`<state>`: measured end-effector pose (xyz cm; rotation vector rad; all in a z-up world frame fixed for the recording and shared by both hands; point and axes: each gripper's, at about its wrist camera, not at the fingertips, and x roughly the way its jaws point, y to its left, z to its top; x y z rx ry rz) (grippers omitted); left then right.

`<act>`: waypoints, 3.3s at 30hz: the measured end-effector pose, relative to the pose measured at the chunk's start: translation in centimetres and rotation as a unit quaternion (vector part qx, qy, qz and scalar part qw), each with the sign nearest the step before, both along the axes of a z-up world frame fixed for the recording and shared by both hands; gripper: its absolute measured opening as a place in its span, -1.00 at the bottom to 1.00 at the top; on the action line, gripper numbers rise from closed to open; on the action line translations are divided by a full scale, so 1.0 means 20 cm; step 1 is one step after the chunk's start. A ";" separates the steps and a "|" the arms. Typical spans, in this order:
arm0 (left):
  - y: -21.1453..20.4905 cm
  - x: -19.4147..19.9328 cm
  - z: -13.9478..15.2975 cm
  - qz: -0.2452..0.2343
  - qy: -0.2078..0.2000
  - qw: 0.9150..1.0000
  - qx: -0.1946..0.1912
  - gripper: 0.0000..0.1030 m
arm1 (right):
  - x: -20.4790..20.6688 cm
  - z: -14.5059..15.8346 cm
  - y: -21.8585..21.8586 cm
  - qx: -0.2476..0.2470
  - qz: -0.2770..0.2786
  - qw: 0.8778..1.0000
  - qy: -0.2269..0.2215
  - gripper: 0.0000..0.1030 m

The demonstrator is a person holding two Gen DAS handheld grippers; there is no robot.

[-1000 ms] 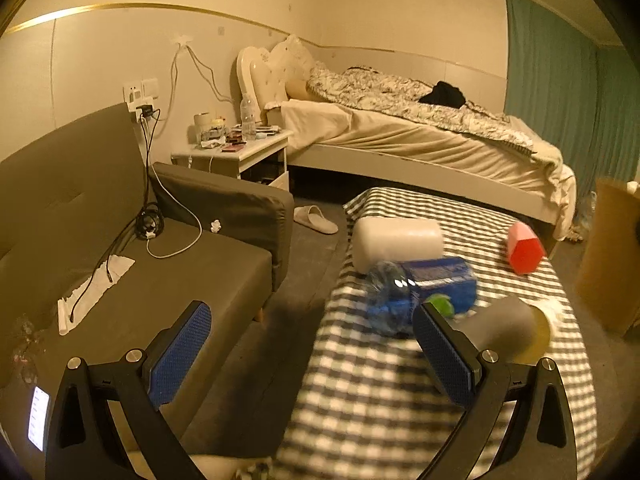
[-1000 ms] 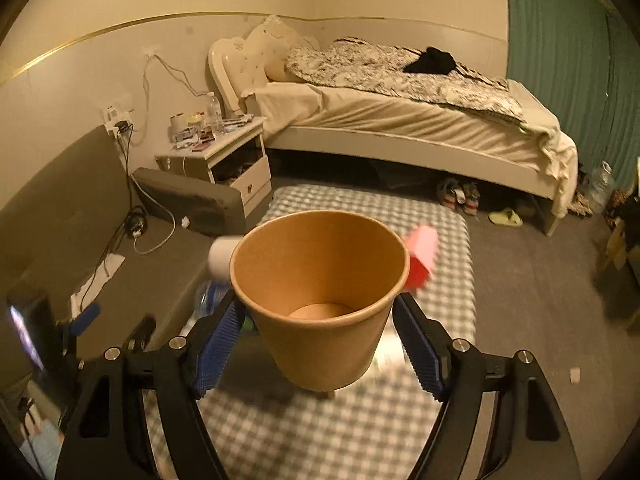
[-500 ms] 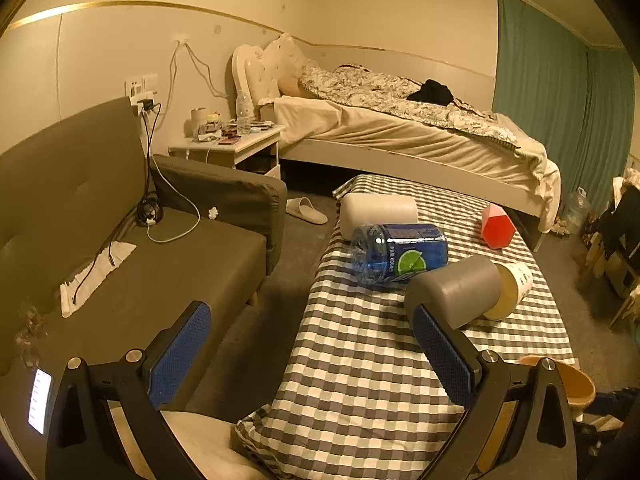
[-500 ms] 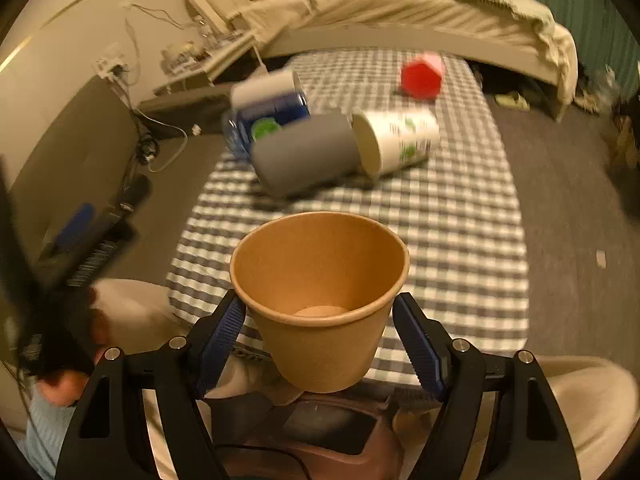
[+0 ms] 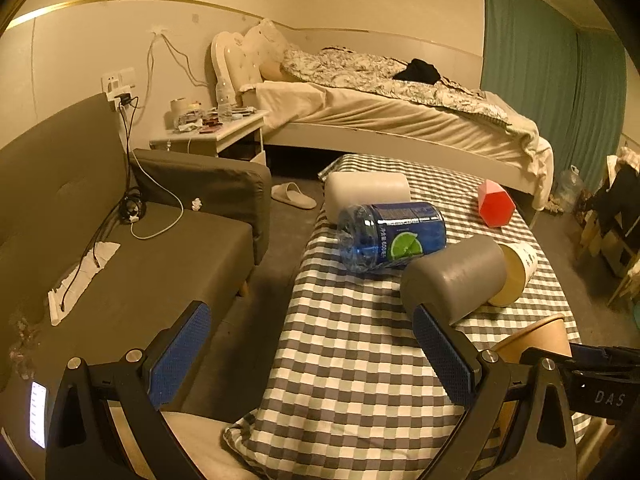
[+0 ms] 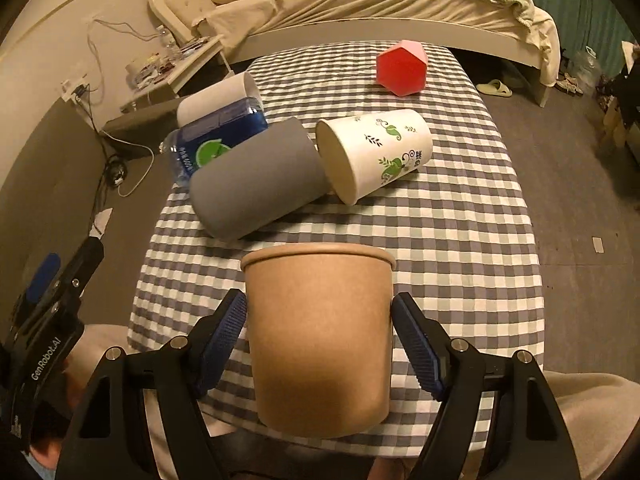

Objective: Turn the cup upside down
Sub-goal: 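Lift the brown cup with the right tool and bring it toward the left tool, then grasp the brown cup with the left tool while the right tool releases it, then rotate the brown cup with the left tool, turning its base upward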

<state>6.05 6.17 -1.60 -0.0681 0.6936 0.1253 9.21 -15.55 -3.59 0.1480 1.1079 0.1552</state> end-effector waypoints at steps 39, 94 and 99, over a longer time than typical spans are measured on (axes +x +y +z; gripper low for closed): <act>-0.75 -0.17 -0.05 -0.061 0.070 0.995 -0.036 1.00 | -0.24 0.12 -0.75 -0.040 -0.085 0.985 -0.146 0.96; -0.81 0.03 -0.16 -0.197 0.394 0.887 0.137 0.48 | -0.18 0.05 -0.83 0.019 -0.095 0.989 -0.116 0.96; -0.90 0.13 -0.17 -0.210 0.423 0.866 0.165 0.48 | -0.14 0.03 -0.86 0.049 -0.105 0.987 -0.107 0.96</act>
